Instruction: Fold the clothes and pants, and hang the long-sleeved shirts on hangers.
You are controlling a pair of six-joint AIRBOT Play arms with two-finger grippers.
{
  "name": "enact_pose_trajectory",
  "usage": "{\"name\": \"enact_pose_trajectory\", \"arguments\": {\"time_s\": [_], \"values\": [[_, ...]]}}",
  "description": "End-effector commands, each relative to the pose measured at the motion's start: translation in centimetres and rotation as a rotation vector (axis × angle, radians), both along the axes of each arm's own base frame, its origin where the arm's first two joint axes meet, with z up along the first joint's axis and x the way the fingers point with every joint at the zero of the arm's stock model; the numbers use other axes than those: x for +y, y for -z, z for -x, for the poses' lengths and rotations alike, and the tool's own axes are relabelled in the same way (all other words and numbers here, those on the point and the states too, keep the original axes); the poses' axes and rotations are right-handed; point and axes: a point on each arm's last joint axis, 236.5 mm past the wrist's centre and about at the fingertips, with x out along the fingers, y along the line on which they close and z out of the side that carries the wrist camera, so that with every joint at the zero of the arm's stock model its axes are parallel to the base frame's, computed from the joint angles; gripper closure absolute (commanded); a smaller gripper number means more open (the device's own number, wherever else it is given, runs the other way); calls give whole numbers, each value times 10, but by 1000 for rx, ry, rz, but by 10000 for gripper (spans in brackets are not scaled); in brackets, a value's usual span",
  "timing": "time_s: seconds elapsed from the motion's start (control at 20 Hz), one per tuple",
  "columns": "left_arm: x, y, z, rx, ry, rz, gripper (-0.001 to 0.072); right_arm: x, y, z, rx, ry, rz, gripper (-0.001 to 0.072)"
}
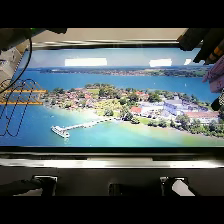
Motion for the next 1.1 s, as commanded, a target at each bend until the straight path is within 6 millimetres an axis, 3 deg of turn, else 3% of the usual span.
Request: {"name": "enact_pose_trajectory", "arguments": {"time_s": [0.0, 0.35, 0.7, 1.05], "values": [[1, 0, 0, -1, -1, 0, 96, -35, 12, -7, -18, -35, -3, 691], [0, -2, 1, -2, 1, 5, 96, -88, 20, -10, -18, -59, 70, 691], [-1, -14, 10, -14, 16, 34, 95, -111, 7, -4, -53, -97, 176, 691], [0, -22, 16, -28, 19, 46, 96, -117, -13, -5, -89, -150, 272, 691]]}}
